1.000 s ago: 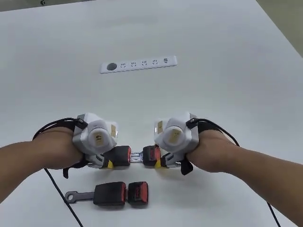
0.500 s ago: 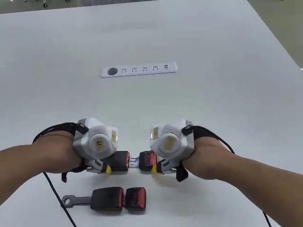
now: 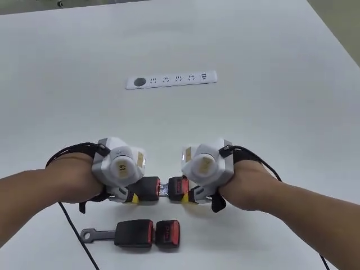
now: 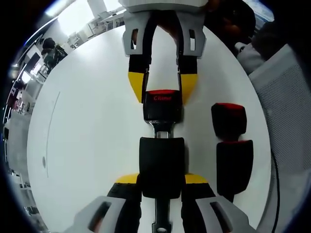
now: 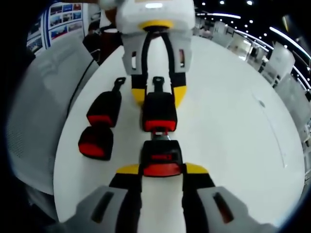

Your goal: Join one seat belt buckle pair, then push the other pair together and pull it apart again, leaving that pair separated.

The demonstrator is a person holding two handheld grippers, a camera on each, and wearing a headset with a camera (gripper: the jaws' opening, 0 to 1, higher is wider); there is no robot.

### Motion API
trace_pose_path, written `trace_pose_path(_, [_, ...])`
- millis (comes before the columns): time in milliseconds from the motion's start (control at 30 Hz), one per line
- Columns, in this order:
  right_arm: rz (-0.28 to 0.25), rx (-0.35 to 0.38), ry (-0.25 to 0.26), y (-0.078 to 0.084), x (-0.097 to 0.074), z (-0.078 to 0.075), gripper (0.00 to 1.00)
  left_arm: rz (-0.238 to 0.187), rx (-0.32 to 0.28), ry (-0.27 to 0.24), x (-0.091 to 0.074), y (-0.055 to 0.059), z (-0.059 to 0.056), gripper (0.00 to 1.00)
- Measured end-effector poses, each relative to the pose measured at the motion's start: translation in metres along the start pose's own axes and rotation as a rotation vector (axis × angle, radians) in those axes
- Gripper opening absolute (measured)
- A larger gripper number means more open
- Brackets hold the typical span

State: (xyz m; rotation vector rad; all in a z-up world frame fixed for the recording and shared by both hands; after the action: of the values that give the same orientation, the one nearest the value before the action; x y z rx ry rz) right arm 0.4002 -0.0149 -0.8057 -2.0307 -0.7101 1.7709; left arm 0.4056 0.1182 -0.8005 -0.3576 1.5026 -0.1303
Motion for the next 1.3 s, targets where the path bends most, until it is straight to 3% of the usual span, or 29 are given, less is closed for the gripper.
trace_pose_path(100, [-0.012,0.006,0.0,-0.008,0.005,0.0,0.29,-0.011,-0.008,0.005,0.001,0.0,0.001,0.31])
trace_pose_path(167, [0.008,-0.01,0.004,-0.013,0.008,-0.001,0.29,-0.008,-0.005,0.01,0.001,0.0,0.001,0.31])
trace_pose_path(400, [-0.003,-0.003,0.001,-0.01,0.007,-0.002,0.29,0.002,-0.007,0.007,0.001,0.0,0.001,0.31])
trace_pose_path(533, [-0.007,-0.008,-0.003,-0.009,0.007,-0.002,0.3,-0.01,-0.004,0.005,0.0,0.001,0.0,0.32])
trace_pose_path(600, [-0.013,0.023,-0.014,-0.007,0.007,-0.003,0.31,-0.024,-0.008,0.001,0.0,0.003,0.0,0.32])
trace_pose_path(767, [-0.008,-0.009,-0.012,-0.007,0.006,-0.001,0.31,-0.014,-0.007,0.006,0.0,0.002,0.0,0.32])
trace_pose_path(933, [0.018,-0.028,-0.02,-0.001,0.001,-0.003,0.31,0.002,-0.003,0.012,0.001,0.001,0.0,0.32])
trace_pose_path(1067, [-0.01,-0.007,-0.01,0.006,-0.005,0.0,0.32,0.001,-0.011,0.009,0.001,0.0,-0.001,0.32])
trace_pose_path(1267, [0.011,-0.01,0.006,0.024,-0.016,0.006,0.32,0.026,0.031,0.019,0.001,-0.002,-0.002,0.32])
trace_pose_path(1300, [0.041,0.003,0.004,0.031,-0.02,0.008,0.32,0.03,0.028,0.02,0.001,-0.003,-0.002,0.32])
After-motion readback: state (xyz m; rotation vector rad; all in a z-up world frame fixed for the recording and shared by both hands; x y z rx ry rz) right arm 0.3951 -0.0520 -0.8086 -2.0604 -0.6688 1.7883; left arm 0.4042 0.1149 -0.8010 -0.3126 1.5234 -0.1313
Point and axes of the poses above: the centre of the closed fingertips' face, and the gripper's own axes: x roughly forward along the fingers, z roughly to its left, y roughly out of its underside, the point moved 6 cm from there along -x, roughly backward along the fingers, and after that the axes turned 9 degrees about -x, right-handed, at the moved point
